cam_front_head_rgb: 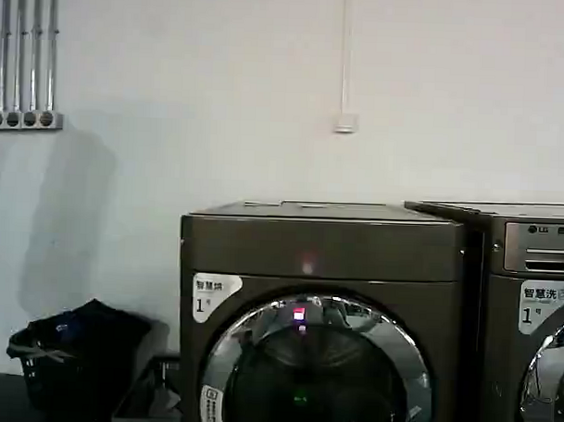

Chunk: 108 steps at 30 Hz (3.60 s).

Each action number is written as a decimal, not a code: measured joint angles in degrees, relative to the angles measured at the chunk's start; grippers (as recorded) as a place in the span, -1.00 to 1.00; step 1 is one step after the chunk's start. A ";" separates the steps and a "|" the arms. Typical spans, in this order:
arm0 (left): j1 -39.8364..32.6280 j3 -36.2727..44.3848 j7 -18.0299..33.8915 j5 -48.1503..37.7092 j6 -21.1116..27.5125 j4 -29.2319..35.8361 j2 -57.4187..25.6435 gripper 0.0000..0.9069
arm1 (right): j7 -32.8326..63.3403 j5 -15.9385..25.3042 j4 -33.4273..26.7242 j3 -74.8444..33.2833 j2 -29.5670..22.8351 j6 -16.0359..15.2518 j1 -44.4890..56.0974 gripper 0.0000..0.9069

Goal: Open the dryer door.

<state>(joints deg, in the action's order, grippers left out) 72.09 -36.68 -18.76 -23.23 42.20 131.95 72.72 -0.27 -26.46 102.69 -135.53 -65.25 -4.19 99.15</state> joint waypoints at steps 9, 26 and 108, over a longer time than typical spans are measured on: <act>0.41 -0.30 0.00 -0.09 0.00 0.11 -0.16 1.00 | -1.09 -0.30 1.20 1.97 0.08 1.68 -0.52 1.00; 3.60 -3.07 0.02 -0.26 0.00 2.67 -1.03 1.00 | -2.47 -6.94 8.92 14.55 2.46 4.69 -3.46 1.00; 17.92 -36.60 8.06 -4.16 0.00 14.13 9.02 1.00 | -20.96 -25.08 -14.16 152.69 10.24 18.40 -74.39 1.00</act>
<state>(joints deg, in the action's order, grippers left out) 90.01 -73.28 -10.70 -27.39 42.20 146.08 81.74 -21.24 -51.54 88.53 17.16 -55.01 14.21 24.75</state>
